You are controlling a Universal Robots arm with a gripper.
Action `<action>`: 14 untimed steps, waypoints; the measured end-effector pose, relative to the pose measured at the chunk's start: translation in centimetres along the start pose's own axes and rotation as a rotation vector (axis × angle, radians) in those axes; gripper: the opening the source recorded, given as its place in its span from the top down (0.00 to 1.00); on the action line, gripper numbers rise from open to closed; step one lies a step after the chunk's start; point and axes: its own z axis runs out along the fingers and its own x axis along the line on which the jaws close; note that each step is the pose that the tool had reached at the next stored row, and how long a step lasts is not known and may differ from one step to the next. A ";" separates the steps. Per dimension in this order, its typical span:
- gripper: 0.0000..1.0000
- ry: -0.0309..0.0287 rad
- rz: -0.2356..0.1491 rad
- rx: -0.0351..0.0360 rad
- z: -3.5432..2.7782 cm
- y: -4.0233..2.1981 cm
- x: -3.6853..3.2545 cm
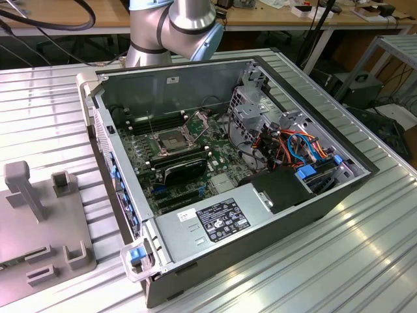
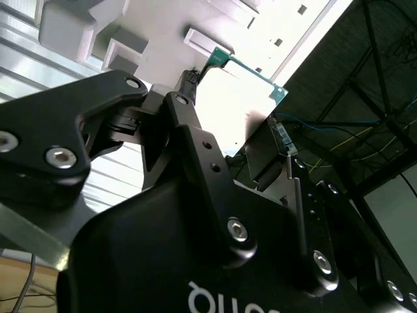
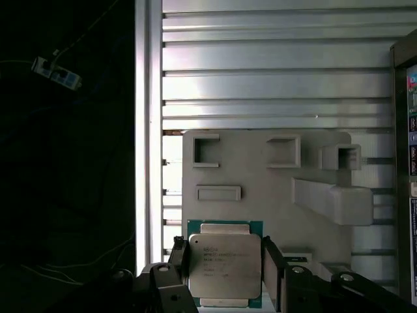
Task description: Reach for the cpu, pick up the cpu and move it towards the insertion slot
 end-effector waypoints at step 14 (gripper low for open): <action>0.45 0.0000 0.000 0.0000 -0.05 0.01 -1.19</action>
